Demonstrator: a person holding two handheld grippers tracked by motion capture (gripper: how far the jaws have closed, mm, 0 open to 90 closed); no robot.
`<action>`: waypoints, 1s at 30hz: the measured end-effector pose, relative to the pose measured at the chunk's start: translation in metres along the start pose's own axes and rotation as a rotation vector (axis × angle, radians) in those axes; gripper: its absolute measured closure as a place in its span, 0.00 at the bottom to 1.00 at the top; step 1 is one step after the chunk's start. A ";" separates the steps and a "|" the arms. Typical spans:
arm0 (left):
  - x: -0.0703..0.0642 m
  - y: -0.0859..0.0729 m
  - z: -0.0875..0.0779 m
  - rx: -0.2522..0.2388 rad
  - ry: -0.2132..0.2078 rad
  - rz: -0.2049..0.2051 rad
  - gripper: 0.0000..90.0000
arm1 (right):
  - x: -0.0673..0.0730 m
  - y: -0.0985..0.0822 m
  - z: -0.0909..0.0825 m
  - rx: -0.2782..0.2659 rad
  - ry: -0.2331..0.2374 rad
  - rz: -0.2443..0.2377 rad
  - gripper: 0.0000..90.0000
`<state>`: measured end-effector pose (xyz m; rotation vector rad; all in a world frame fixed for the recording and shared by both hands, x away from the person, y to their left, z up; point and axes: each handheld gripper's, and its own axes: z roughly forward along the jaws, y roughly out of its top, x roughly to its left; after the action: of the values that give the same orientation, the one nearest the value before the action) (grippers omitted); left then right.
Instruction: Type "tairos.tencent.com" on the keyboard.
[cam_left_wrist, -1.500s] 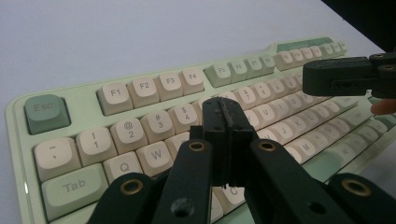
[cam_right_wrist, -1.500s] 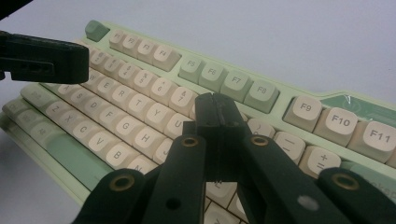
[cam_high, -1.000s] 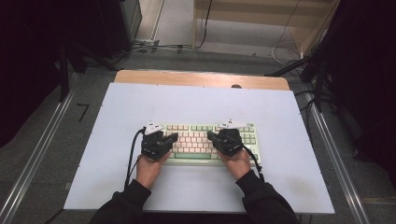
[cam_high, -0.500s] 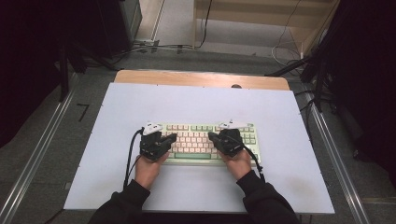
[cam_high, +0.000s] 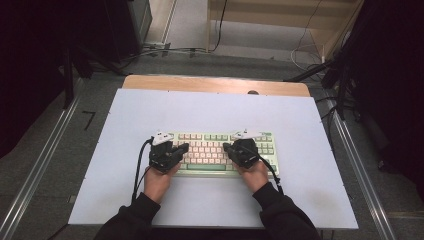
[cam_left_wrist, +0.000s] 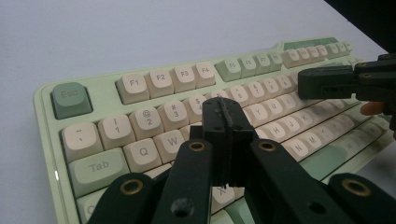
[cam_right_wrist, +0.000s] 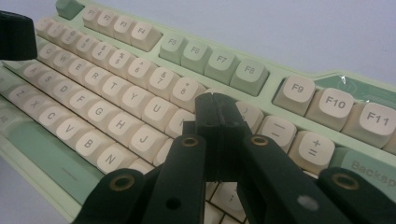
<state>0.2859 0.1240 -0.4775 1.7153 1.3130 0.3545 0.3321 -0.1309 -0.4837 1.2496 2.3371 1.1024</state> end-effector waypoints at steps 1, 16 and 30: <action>0.000 0.000 0.000 0.000 0.001 -0.001 1.00 | 0.000 0.000 0.000 0.001 -0.001 -0.001 0.97; 0.002 -0.001 -0.001 0.001 0.003 -0.002 1.00 | 0.000 0.002 -0.006 -0.017 0.013 0.015 0.97; 0.002 -0.006 0.001 0.022 0.016 0.010 1.00 | -0.001 0.003 -0.008 -0.027 0.008 0.019 0.97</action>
<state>0.2839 0.1252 -0.4832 1.7410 1.3251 0.3609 0.3296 -0.1347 -0.4765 1.2630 2.3127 1.1428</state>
